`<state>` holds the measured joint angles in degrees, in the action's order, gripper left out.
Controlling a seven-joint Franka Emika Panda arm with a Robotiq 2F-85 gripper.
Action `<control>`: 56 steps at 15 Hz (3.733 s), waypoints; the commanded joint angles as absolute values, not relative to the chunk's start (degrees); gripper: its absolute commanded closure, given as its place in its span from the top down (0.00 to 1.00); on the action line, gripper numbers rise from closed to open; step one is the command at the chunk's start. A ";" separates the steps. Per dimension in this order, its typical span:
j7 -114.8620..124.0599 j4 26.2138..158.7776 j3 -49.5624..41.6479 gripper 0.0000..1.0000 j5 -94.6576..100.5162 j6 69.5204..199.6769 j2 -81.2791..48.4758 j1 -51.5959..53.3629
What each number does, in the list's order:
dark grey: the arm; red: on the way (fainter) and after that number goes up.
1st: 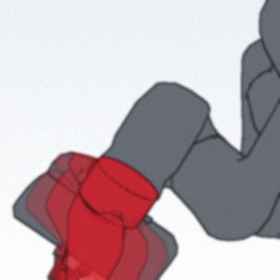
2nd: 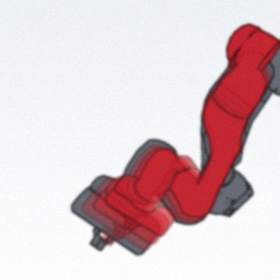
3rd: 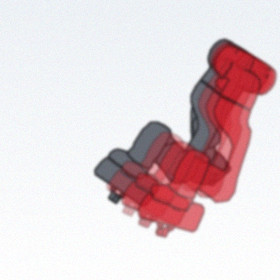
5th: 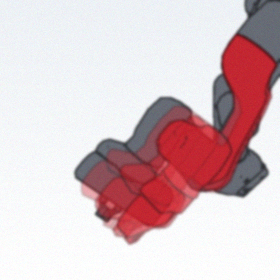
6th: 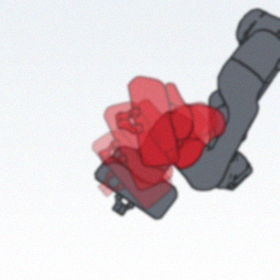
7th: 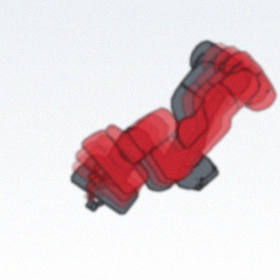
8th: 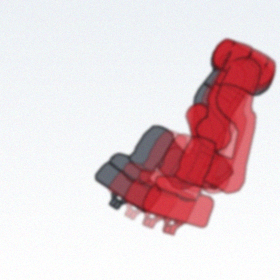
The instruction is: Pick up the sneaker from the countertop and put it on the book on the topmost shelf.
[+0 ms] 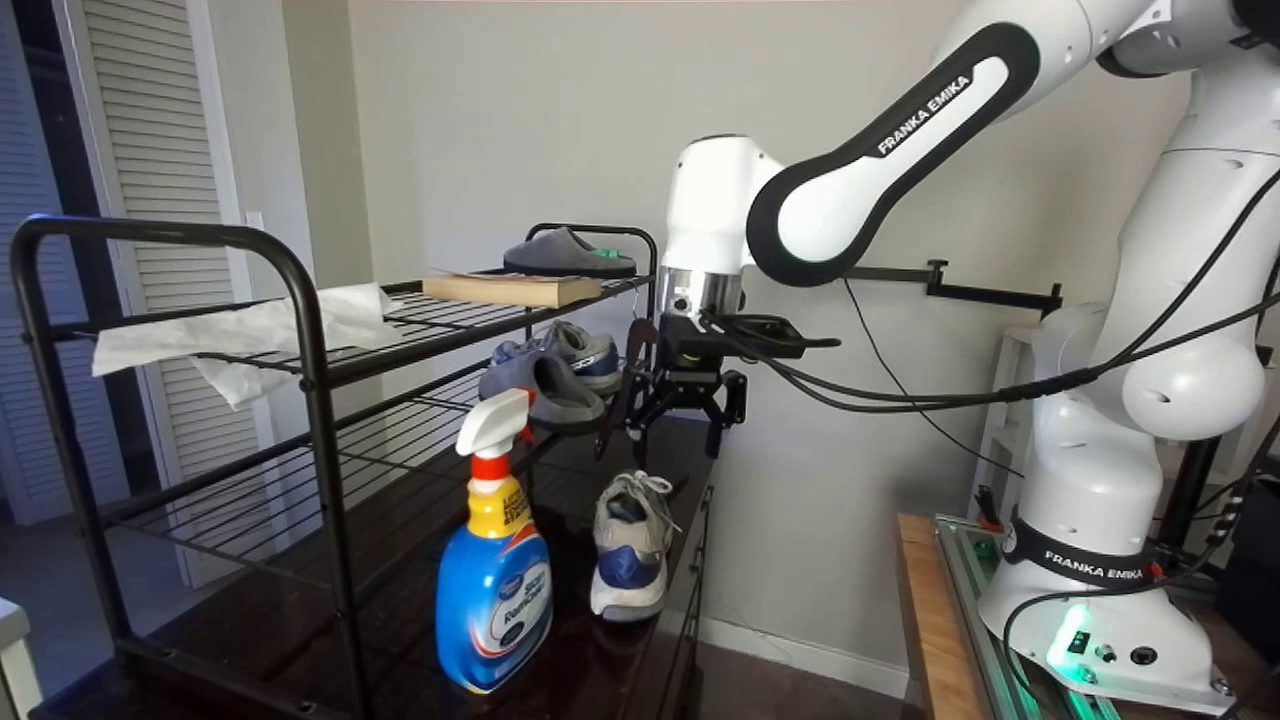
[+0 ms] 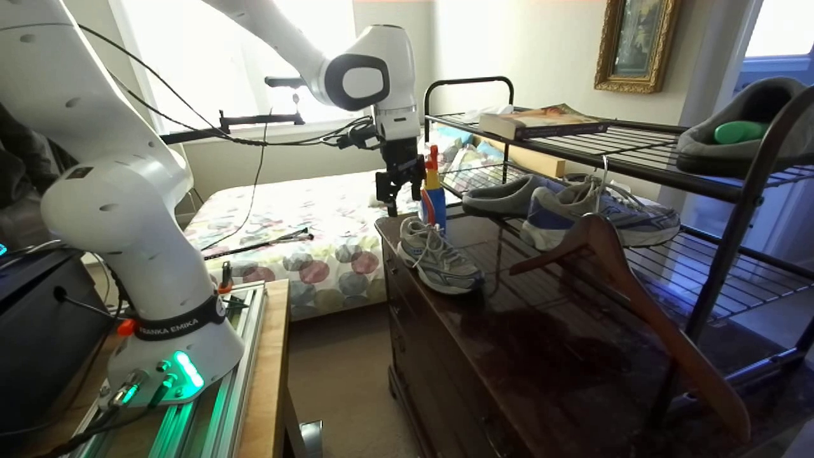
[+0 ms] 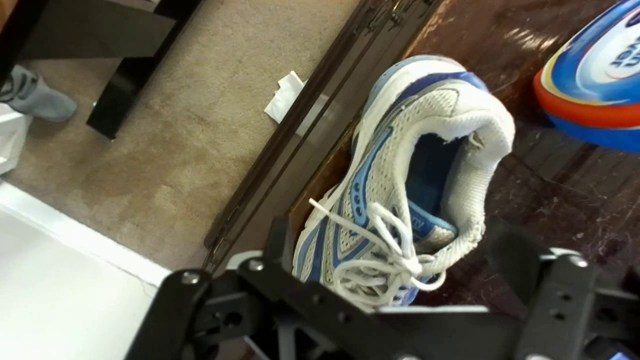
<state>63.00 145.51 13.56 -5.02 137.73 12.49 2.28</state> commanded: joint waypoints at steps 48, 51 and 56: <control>57.06 148.74 15.35 0.03 -10.66 108.81 44.07 11.27; 51.62 141.85 13.82 0.03 -8.75 104.69 47.75 9.80; 49.07 139.64 13.71 0.14 -11.51 103.67 47.79 7.35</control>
<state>50.37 139.89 12.24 -10.16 104.14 47.52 9.60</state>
